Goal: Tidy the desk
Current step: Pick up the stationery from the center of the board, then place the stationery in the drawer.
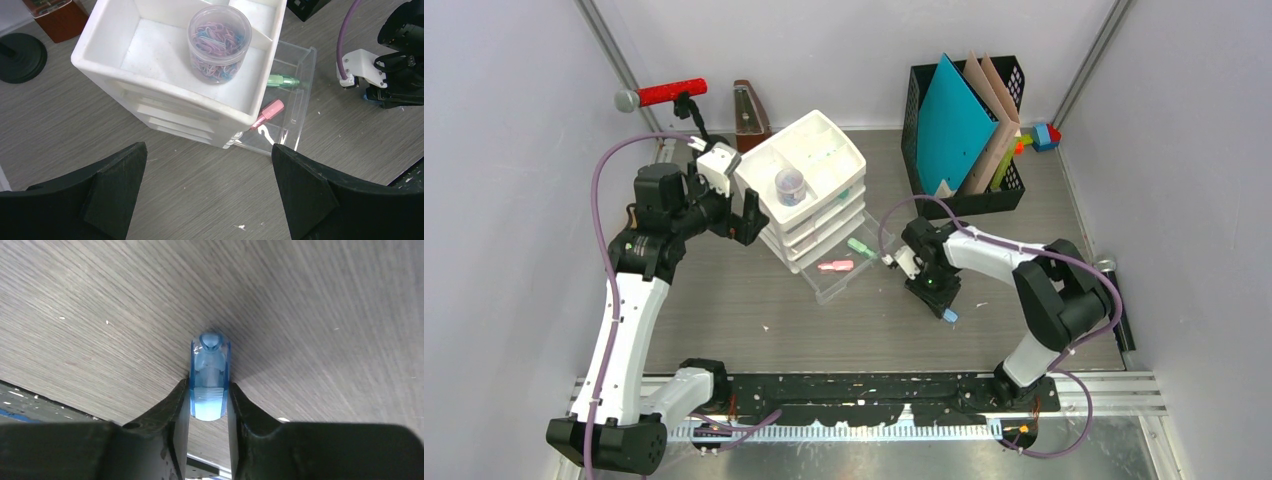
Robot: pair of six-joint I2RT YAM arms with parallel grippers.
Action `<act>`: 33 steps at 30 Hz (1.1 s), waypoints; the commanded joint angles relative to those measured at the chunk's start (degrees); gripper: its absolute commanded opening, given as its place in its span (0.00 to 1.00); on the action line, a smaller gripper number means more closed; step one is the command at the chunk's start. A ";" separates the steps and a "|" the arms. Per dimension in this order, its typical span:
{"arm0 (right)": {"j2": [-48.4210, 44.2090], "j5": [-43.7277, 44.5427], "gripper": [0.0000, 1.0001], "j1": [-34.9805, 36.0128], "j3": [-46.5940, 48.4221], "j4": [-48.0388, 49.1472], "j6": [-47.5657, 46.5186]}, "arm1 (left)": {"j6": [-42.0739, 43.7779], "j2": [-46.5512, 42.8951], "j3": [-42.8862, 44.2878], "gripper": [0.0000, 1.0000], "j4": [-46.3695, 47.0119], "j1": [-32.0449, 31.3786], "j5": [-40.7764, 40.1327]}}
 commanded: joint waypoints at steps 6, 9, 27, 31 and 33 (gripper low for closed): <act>-1.55 5.64 0.06 3.09 15.44 -6.67 -7.47 | 0.55 -1.20 1.00 1.00 1.32 0.18 1.25; -1.65 7.15 0.04 6.17 20.45 -6.77 -13.12 | 0.69 -1.31 0.99 1.00 1.13 0.18 0.92; 8.40 27.73 0.08 22.13 22.66 20.08 -46.73 | 2.06 -2.67 2.13 1.00 -0.05 0.18 -5.11; 9.96 29.56 0.15 23.25 21.73 23.78 -49.93 | 2.33 -2.82 2.14 1.00 -0.27 0.16 -5.46; 10.65 30.11 0.22 23.43 21.83 24.29 -50.19 | 2.53 -2.74 2.05 1.00 -0.28 0.18 -5.42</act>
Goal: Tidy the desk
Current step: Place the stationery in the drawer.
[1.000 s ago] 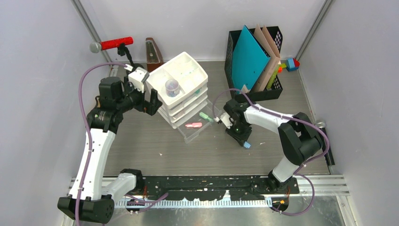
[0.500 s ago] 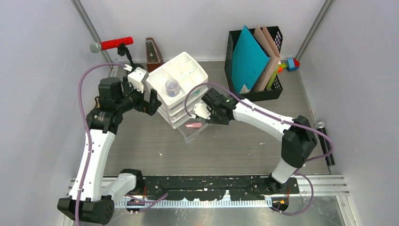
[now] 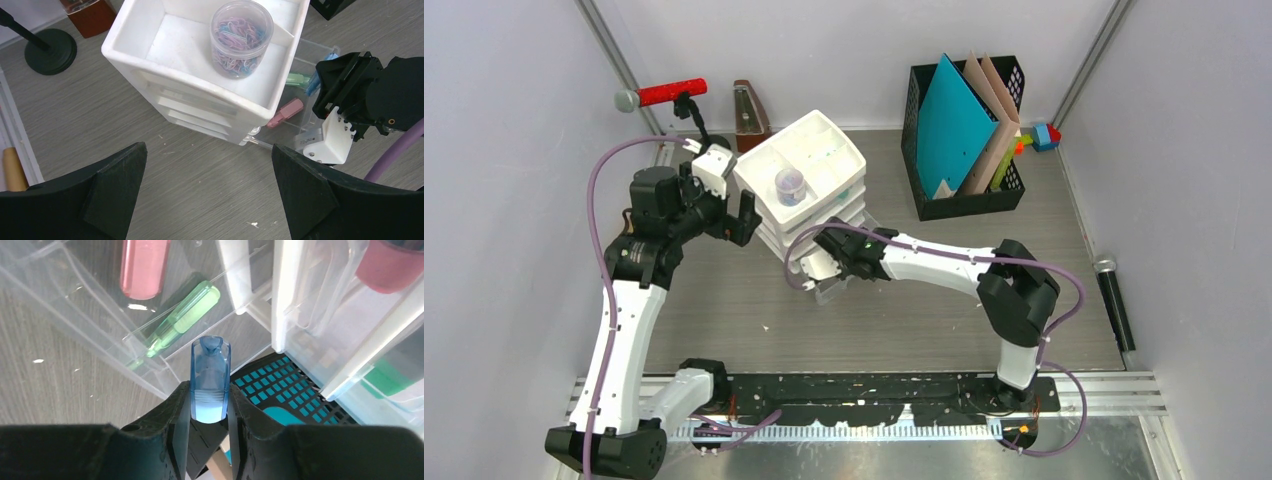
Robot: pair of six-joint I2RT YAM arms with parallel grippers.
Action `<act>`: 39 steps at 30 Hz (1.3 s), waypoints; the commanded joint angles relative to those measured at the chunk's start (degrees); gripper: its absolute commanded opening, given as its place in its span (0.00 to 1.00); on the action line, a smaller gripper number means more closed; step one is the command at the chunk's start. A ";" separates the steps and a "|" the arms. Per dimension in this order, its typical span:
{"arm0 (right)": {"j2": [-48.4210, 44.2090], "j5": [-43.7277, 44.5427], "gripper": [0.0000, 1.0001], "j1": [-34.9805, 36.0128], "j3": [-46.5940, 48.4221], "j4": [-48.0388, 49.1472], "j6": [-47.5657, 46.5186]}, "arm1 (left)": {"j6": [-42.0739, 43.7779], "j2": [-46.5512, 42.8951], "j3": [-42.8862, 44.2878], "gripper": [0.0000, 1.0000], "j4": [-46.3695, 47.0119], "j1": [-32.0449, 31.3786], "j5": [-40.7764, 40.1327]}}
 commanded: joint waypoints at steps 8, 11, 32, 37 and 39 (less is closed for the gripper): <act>0.75 5.23 0.54 0.68 0.90 7.11 -0.46 | 1.24 -0.84 2.07 1.00 0.58 0.20 -0.45; -0.36 4.45 0.67 0.68 1.70 5.23 1.54 | 1.17 -0.80 2.11 1.00 0.63 0.17 -0.18; -17.08 -17.50 0.63 -9.38 -5.58 -6.12 30.05 | 0.13 -0.20 0.90 1.00 3.43 0.20 0.12; -20.67 -26.81 0.62 -12.42 -9.31 -9.45 31.36 | -0.98 1.11 0.97 1.00 5.55 0.20 0.83; -21.09 -28.57 0.62 -12.50 -11.08 -9.62 30.70 | -1.32 1.90 1.06 1.00 6.12 0.20 1.05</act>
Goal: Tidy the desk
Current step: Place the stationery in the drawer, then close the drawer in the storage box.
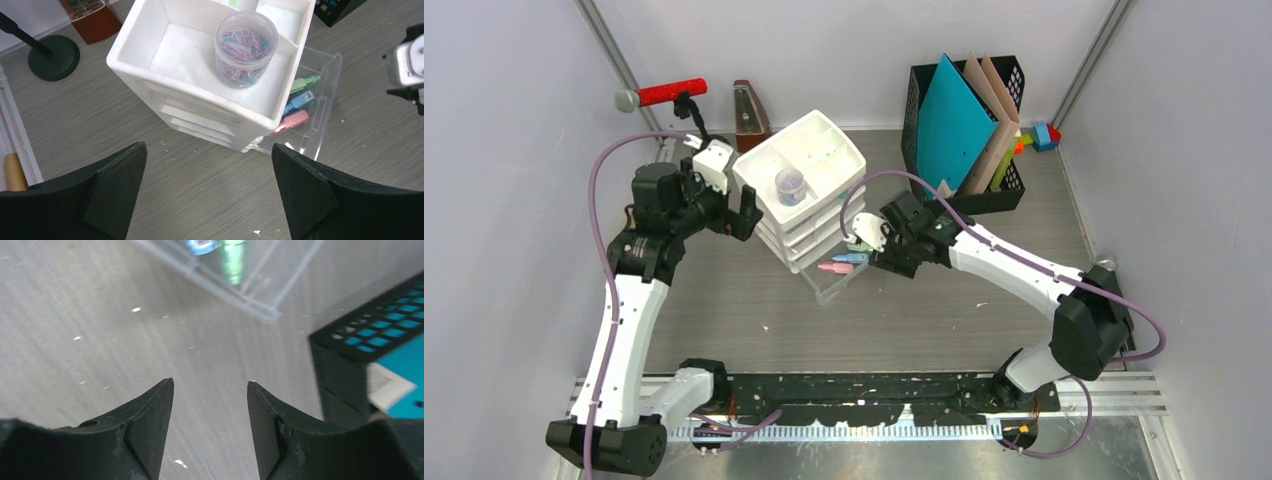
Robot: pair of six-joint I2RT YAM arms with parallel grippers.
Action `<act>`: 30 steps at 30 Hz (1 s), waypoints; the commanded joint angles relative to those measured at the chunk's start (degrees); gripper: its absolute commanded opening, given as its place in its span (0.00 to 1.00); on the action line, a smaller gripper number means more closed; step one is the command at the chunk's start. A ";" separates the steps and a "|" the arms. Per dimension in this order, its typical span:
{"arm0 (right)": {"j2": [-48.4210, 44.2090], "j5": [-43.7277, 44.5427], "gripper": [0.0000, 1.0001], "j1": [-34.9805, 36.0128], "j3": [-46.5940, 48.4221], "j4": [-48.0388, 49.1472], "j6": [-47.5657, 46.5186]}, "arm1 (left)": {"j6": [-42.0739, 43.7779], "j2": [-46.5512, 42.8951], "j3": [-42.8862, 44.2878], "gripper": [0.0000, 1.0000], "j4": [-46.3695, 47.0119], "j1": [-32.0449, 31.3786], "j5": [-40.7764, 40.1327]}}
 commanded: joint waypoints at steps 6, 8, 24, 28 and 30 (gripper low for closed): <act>1.14 -13.70 0.57 0.33 -3.43 -2.68 -0.10 | -1.04 2.39 0.82 1.00 4.84 0.17 1.15; 3.96 -13.94 0.56 0.33 -2.27 -2.78 -1.03 | -0.83 2.32 0.67 1.00 4.86 0.17 0.69; 15.31 -13.31 0.54 0.41 0.25 16.20 0.69 | -1.98 2.67 0.57 0.99 8.86 0.18 -5.33; 14.87 -12.70 0.57 0.50 -3.72 26.64 3.18 | -2.50 3.63 0.51 1.00 10.47 0.18 -6.08; 15.15 -12.37 0.57 0.50 -4.65 30.58 4.52 | -2.85 4.53 0.79 0.99 11.35 0.17 -6.88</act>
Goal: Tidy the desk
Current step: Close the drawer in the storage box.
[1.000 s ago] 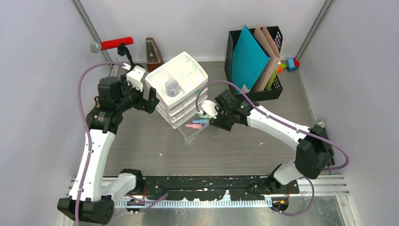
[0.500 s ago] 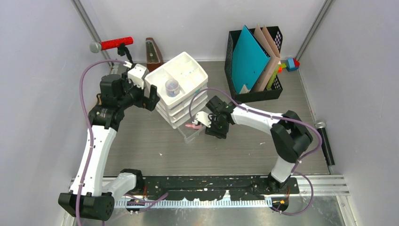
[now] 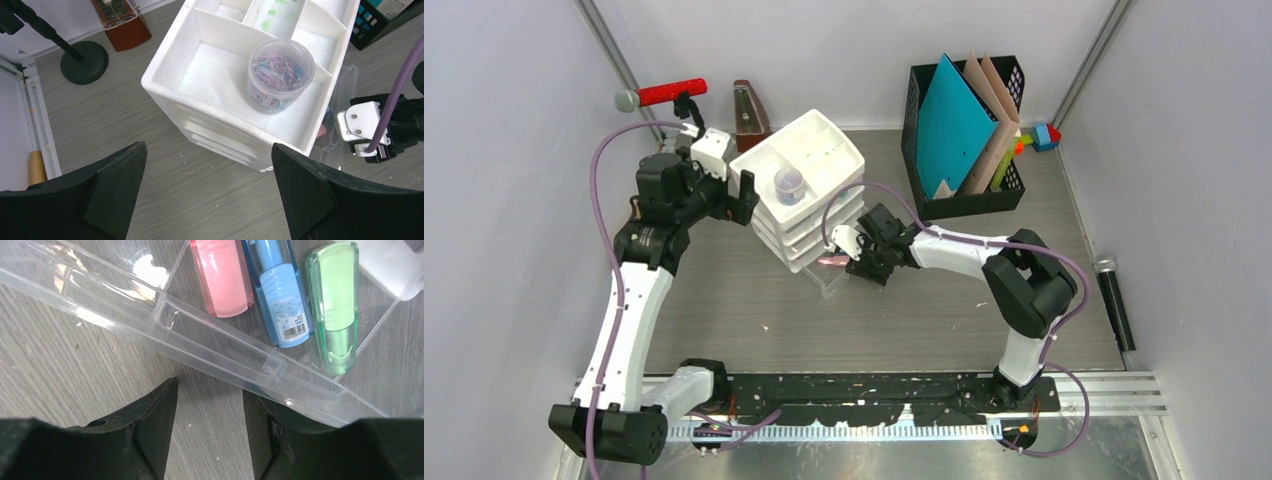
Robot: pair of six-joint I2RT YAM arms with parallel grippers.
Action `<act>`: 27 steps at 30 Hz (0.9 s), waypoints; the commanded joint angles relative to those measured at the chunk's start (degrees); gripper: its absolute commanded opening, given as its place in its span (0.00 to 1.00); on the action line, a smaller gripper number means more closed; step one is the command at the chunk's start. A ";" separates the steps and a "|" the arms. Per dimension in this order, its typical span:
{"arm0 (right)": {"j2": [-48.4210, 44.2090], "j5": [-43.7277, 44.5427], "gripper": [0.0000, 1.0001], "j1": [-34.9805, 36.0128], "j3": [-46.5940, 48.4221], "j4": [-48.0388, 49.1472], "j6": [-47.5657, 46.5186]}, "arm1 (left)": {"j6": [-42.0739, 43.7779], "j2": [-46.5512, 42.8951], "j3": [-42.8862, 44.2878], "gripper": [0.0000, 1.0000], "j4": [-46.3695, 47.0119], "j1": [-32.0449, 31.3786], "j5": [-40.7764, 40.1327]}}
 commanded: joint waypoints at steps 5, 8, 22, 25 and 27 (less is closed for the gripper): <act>-0.99 0.62 0.58 0.78 -2.62 19.36 6.79 | -3.48 5.05 3.94 0.99 6.77 0.18 -5.08; -0.99 0.68 0.59 1.74 -3.08 20.26 9.36 | -6.06 7.83 5.44 0.99 9.25 0.16 -6.16; 2.30 5.14 0.60 5.09 -2.81 23.99 16.30 | -11.72 21.90 10.97 0.99 17.88 0.18 -9.74; 3.71 6.25 0.60 5.69 -1.22 24.61 16.64 | -12.14 23.55 11.01 0.99 17.60 0.18 -8.52; 4.69 6.85 0.61 6.05 -0.81 25.51 16.61 | -12.31 23.93 10.53 0.99 17.57 0.17 -7.58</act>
